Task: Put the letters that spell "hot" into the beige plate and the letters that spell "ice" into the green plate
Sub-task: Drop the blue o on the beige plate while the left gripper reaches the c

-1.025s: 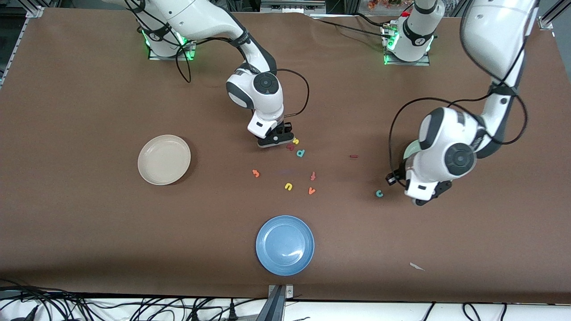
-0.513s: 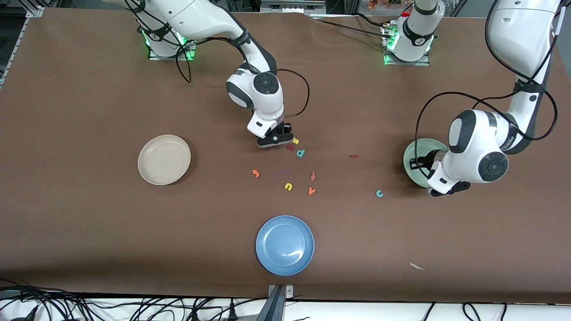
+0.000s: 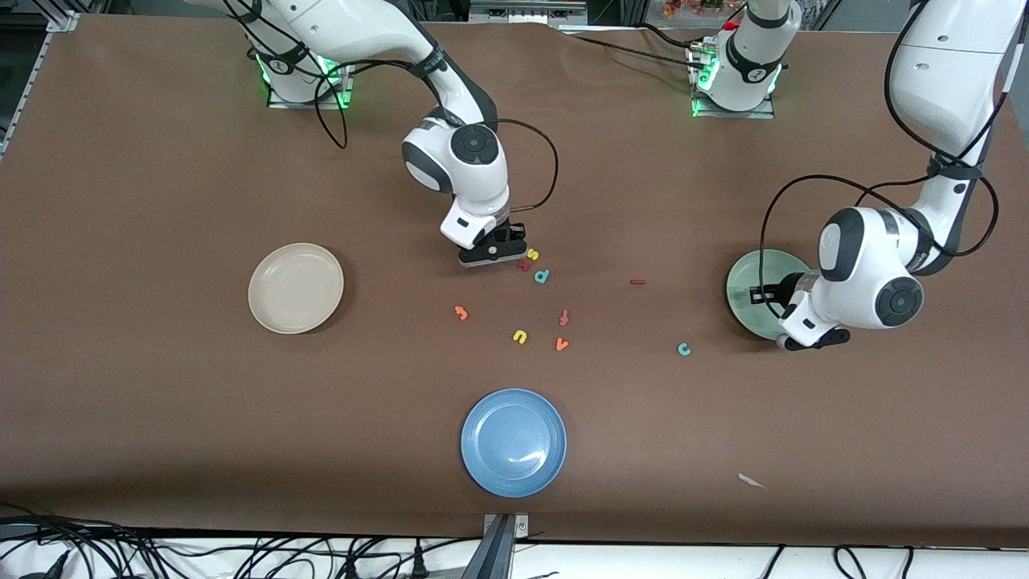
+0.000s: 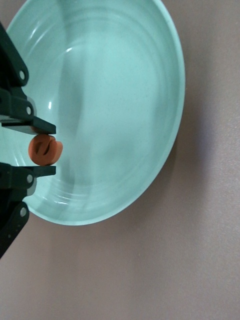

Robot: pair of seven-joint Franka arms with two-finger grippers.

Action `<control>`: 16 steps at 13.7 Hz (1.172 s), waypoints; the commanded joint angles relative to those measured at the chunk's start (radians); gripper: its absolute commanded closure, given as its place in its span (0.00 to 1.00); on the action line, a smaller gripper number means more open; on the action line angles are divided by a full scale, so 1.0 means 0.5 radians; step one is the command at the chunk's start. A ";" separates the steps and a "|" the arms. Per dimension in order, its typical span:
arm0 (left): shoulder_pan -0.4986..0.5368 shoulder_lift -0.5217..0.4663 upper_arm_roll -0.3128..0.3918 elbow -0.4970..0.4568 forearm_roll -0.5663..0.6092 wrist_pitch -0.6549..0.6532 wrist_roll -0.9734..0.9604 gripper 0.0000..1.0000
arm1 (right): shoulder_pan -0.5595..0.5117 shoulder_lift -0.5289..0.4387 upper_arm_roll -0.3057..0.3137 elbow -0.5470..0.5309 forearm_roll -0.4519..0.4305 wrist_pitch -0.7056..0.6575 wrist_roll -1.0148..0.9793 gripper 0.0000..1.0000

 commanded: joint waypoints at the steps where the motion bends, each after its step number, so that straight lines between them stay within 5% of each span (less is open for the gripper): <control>1: 0.003 -0.069 -0.005 -0.006 -0.056 0.006 0.033 0.00 | -0.136 -0.212 0.028 -0.111 0.139 -0.133 -0.233 0.93; 5: -0.031 -0.143 -0.008 0.101 -0.132 -0.043 -0.141 0.00 | -0.402 -0.531 0.028 -0.387 0.397 -0.207 -0.748 0.93; 10: -0.255 0.031 -0.008 0.408 -0.188 0.079 -0.908 0.02 | -0.777 -0.805 0.028 -0.599 0.409 -0.523 -1.316 0.92; 16: -0.420 0.341 -0.005 0.610 -0.172 0.401 -1.322 0.15 | -1.121 -0.851 0.019 -0.796 0.400 -0.471 -1.811 0.72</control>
